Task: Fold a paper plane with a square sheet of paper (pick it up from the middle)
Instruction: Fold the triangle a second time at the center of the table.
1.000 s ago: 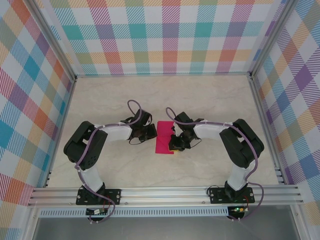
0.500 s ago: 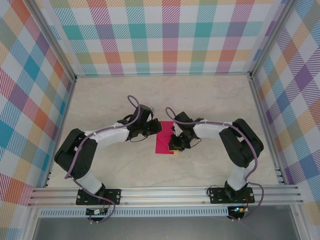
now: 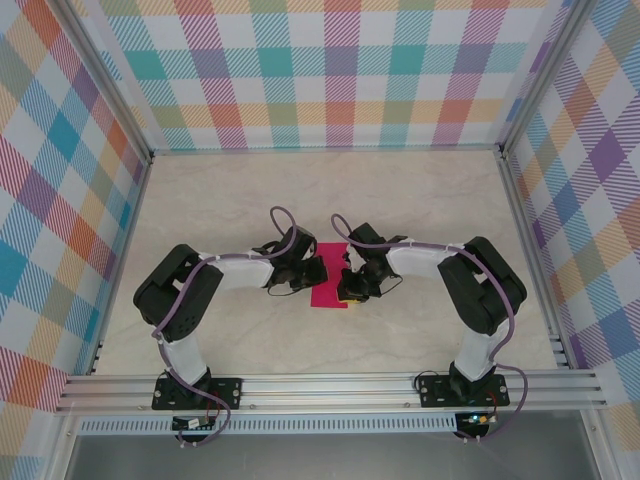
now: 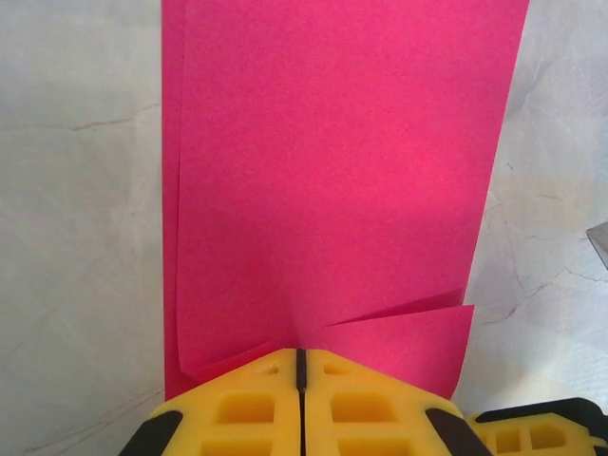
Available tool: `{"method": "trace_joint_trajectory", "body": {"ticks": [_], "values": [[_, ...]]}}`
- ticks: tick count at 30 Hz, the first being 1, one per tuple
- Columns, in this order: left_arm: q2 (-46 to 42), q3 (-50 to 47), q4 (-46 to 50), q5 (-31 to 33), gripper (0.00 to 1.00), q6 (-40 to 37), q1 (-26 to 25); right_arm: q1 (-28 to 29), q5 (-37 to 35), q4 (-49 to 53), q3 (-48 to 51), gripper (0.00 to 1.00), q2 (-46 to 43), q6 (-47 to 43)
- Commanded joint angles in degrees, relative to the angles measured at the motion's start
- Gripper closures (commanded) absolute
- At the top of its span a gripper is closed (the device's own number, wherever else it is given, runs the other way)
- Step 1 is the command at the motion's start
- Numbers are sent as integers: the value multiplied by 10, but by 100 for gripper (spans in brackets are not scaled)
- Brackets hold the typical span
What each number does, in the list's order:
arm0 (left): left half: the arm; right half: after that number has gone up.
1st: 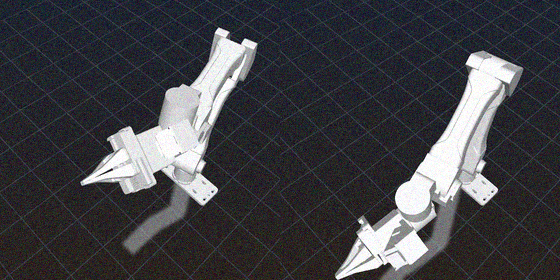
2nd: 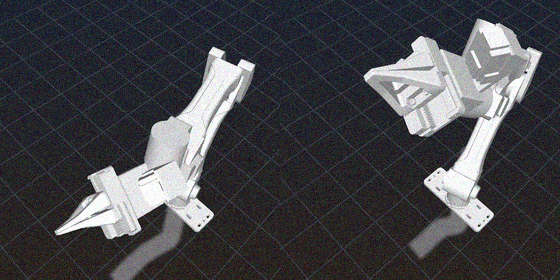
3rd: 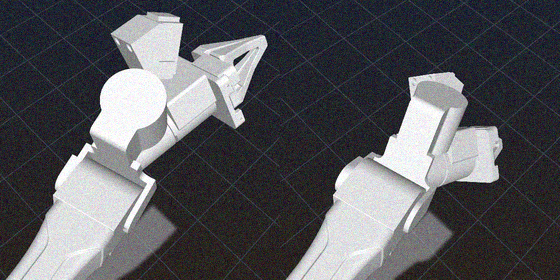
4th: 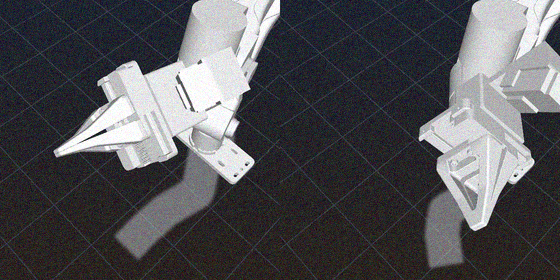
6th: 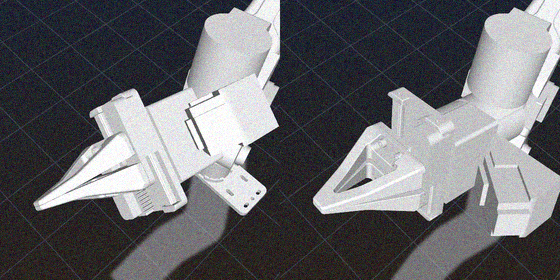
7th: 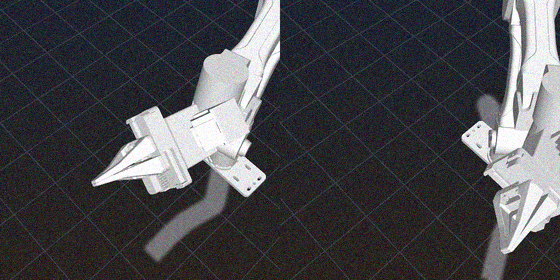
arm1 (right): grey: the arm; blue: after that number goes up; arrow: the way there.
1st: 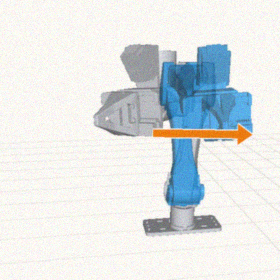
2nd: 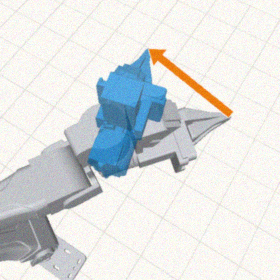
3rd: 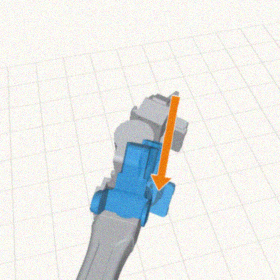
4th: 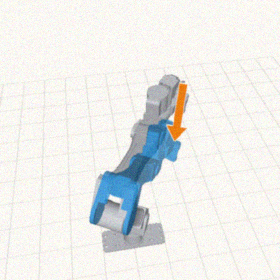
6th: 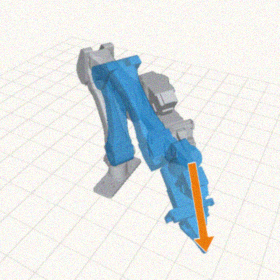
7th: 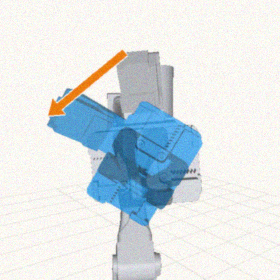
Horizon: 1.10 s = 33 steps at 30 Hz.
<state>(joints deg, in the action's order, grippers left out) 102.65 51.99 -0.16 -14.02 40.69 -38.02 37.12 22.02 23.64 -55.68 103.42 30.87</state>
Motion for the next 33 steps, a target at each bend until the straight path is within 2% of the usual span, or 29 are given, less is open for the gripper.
{"method": "trace_joint_trajectory", "body": {"ticks": [1,6,11,22,33], "values": [[13,11,34,38,94,-16,0,-2,-49,44,19,87,23,3],[19,-3,28,43,95,-10,1,-3,6,9,-3,87,-1,8],[19,-14,19,36,95,-5,1,-2,32,-20,-35,87,-15,10],[32,-21,-3,20,95,18,1,-1,41,0,-86,87,57,-13],[31,-23,23,49,96,32,1,-1,35,32,-59,87,54,-47]]}}
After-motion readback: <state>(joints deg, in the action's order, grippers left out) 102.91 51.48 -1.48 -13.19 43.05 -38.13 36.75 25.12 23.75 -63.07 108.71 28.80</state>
